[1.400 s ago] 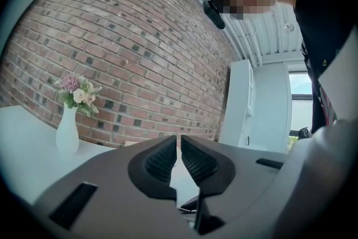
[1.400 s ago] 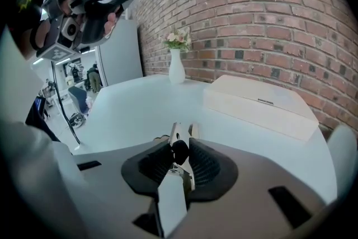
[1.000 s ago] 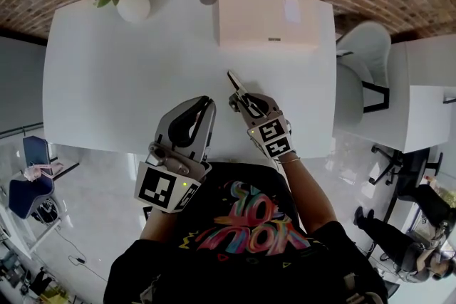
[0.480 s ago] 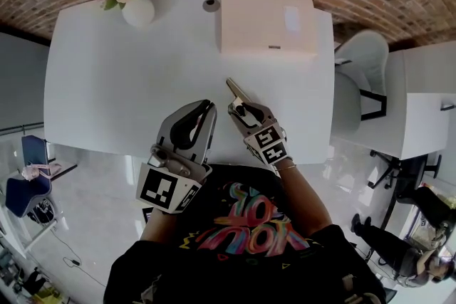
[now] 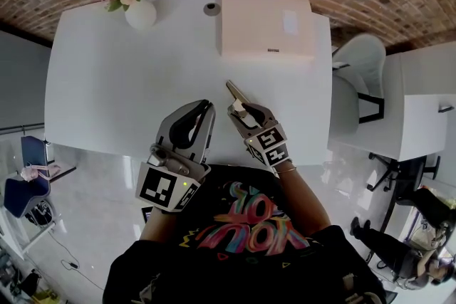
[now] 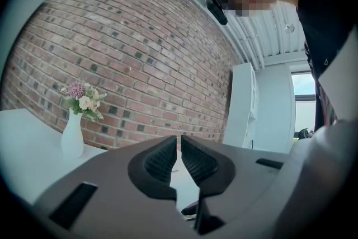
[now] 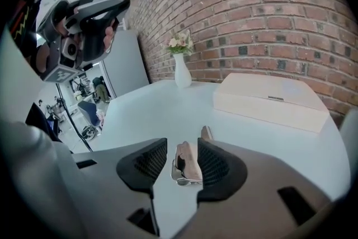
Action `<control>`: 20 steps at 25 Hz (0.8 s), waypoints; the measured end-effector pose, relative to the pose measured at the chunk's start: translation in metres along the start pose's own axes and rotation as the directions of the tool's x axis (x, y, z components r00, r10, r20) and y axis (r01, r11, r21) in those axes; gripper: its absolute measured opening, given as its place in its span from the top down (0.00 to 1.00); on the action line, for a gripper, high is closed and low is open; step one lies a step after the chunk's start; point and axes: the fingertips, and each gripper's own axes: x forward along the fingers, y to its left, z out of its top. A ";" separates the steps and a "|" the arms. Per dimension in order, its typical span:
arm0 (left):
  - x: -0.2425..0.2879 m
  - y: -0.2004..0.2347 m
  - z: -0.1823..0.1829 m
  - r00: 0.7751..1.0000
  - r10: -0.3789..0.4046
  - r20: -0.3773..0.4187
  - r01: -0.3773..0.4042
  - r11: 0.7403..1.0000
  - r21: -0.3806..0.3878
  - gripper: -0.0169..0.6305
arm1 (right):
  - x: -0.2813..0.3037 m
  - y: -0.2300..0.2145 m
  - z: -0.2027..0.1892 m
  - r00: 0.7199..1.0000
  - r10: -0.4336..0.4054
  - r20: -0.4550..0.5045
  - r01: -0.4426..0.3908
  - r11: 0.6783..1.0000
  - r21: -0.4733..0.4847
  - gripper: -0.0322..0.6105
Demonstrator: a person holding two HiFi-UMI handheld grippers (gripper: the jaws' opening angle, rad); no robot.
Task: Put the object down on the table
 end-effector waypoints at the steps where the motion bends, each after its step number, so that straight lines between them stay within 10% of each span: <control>1: 0.000 0.000 0.001 1.000 0.000 0.002 0.000 1.000 0.001 0.91 | -0.002 -0.001 0.004 1.000 -0.005 0.011 0.005 1.000 0.003 0.68; 20: 0.007 -0.007 0.032 0.998 -0.019 0.059 0.017 0.999 0.037 0.91 | -0.104 -0.006 0.156 0.924 -0.074 0.375 0.071 0.997 0.022 0.72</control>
